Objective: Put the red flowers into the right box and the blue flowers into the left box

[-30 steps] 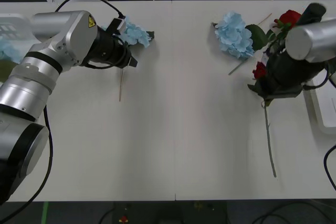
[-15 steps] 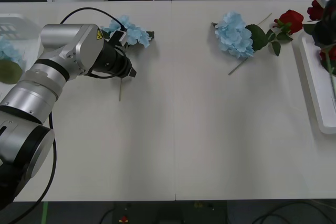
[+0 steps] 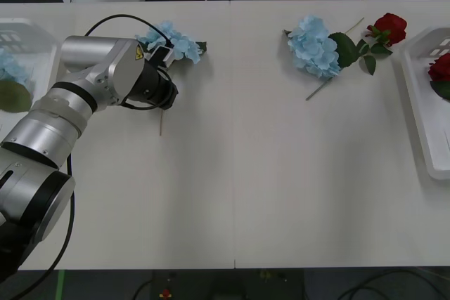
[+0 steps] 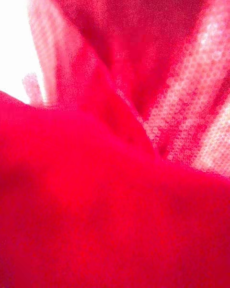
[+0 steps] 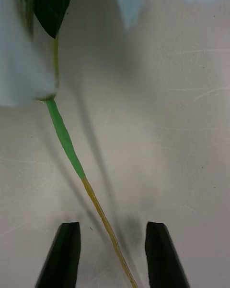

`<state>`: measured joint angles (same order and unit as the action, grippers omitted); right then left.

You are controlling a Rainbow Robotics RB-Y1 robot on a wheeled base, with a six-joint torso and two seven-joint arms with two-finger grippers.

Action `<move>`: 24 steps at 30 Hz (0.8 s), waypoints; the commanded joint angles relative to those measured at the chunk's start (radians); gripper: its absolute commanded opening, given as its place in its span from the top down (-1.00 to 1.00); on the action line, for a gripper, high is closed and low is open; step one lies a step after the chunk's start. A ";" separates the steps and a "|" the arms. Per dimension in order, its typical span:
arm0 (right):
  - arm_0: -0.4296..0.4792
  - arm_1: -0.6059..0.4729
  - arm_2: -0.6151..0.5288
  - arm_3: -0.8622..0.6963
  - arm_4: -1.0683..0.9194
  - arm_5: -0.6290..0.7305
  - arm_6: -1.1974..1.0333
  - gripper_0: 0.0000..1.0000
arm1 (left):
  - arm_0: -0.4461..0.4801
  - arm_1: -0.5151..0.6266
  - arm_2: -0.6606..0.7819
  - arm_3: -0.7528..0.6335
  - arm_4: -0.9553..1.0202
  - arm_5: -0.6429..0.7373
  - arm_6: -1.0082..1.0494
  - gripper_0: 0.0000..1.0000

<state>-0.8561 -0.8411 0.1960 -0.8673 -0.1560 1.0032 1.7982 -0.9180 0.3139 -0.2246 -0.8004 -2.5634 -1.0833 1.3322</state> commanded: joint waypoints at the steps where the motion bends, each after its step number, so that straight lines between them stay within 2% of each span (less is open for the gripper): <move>1: -0.044 0.020 -0.033 0.062 0.069 -0.067 -0.016 1.00 | -0.048 -0.018 -0.029 0.003 -0.011 0.011 -0.008 1.00; 12: -0.044 0.108 -0.033 0.231 0.147 -0.183 -0.217 1.00 | -0.048 -0.016 -0.029 0.007 -0.015 0.013 -0.010 1.00; 17: -0.044 0.120 -0.033 0.255 0.147 -0.212 -0.249 1.00 | -0.048 -0.016 0.039 -0.013 -0.001 0.013 -0.059 1.00; 18: -0.044 0.120 -0.033 0.255 0.145 -0.212 -0.249 0.88 | -0.048 -0.016 0.056 -0.017 0.002 0.011 -0.071 1.00; 19: -0.044 0.120 -0.033 0.255 0.147 -0.212 -0.249 0.59 | -0.048 -0.016 0.076 -0.025 0.008 0.010 -0.085 1.00; 21: -0.044 0.120 -0.033 0.255 0.145 -0.213 -0.249 0.18 | -0.048 -0.016 0.114 -0.039 0.018 0.003 -0.117 1.00; 24: -0.044 0.119 -0.033 0.257 0.145 -0.212 -0.249 -0.18 | -0.048 -0.016 0.177 -0.082 0.022 -0.053 -0.139 1.00</move>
<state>-0.8563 -0.7290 0.1822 -0.6056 -0.0233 0.8000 1.5874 -0.9184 0.3124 -0.1306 -0.8068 -2.5552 -1.0897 1.2702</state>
